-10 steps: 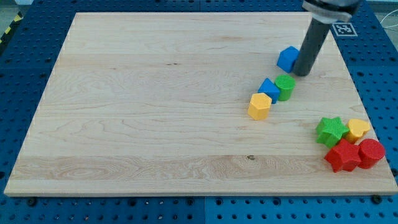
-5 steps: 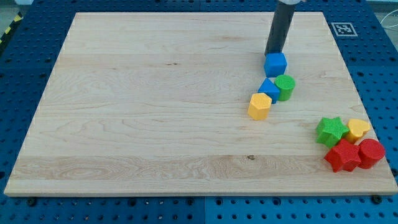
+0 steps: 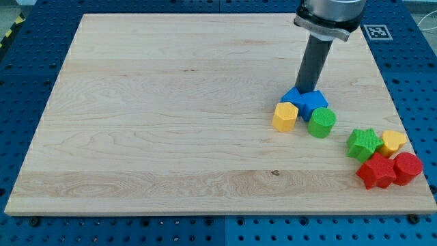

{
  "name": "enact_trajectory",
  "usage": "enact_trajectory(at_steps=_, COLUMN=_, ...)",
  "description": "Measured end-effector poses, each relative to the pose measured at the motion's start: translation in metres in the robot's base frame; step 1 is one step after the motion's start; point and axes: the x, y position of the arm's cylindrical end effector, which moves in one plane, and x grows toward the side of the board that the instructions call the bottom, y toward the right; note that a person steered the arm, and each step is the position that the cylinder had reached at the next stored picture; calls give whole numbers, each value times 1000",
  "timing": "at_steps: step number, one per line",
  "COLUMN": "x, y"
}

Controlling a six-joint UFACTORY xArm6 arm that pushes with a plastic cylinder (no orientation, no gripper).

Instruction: Push the blue cube and the green circle to the bottom right

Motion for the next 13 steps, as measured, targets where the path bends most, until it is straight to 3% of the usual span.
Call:
enact_trajectory(at_steps=3, x=33, y=-5)
enact_trajectory(at_steps=6, x=38, y=26)
enact_trajectory(at_steps=13, x=69, y=38)
